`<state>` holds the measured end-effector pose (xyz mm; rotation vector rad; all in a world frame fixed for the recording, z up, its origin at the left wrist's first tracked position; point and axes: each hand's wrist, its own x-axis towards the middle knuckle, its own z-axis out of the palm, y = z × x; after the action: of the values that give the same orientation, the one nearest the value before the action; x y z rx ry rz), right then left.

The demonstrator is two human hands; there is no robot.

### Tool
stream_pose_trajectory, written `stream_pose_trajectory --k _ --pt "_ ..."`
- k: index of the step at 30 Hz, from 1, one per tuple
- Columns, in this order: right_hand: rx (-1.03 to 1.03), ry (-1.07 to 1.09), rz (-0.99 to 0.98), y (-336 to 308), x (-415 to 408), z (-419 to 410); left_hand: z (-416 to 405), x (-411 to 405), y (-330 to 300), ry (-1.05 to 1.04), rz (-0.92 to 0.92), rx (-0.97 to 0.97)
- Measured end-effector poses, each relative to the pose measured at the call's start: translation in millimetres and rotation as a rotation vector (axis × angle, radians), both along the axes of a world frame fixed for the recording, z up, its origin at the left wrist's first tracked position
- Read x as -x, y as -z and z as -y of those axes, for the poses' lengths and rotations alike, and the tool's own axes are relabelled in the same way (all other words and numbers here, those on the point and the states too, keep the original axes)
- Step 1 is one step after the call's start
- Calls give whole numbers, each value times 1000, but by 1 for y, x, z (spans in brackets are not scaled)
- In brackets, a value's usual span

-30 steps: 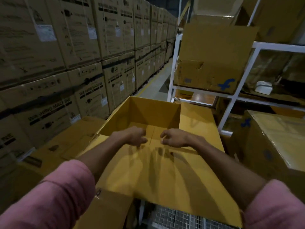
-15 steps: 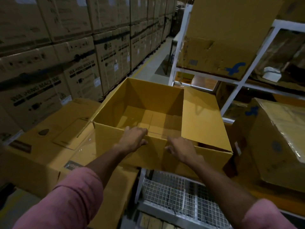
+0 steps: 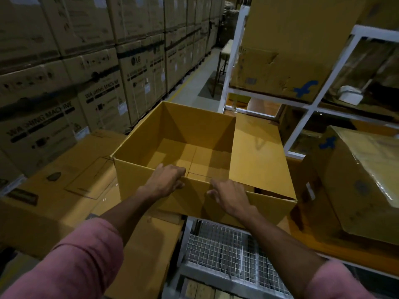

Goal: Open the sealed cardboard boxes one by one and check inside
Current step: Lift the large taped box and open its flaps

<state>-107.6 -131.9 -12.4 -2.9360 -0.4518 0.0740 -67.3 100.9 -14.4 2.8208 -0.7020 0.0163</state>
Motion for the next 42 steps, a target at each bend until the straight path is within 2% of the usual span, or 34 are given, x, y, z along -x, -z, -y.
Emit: stream_pose_trajectory --k 8,12,15,18,20,23,28,33,42 --pt "-74 2 28 3 -9 -4 -12 -9 3 -35 47 -114" --pt "-83 58 208 -2 -12 6 27 -6 5 -53 125 -80" --pt "-31 167 326 -17 -15 16 74 -10 2 18 216 -66" --pt "24 316 395 -30 -20 34 118 -6 2 67 172 -81" --pt "47 387 399 -31 -23 52 129 1 7 40 166 -106" --pt "99 454 423 -27 -22 83 123 3 18 13 277 -155" --pt "172 573 256 -16 -15 114 109 -2 23 1 315 -169" --pt "53 678 23 -1 -14 119 102 -7 30 -41 348 -131" --pt "-129 739 -62 -1 -20 118 91 -10 35 -45 357 -84"
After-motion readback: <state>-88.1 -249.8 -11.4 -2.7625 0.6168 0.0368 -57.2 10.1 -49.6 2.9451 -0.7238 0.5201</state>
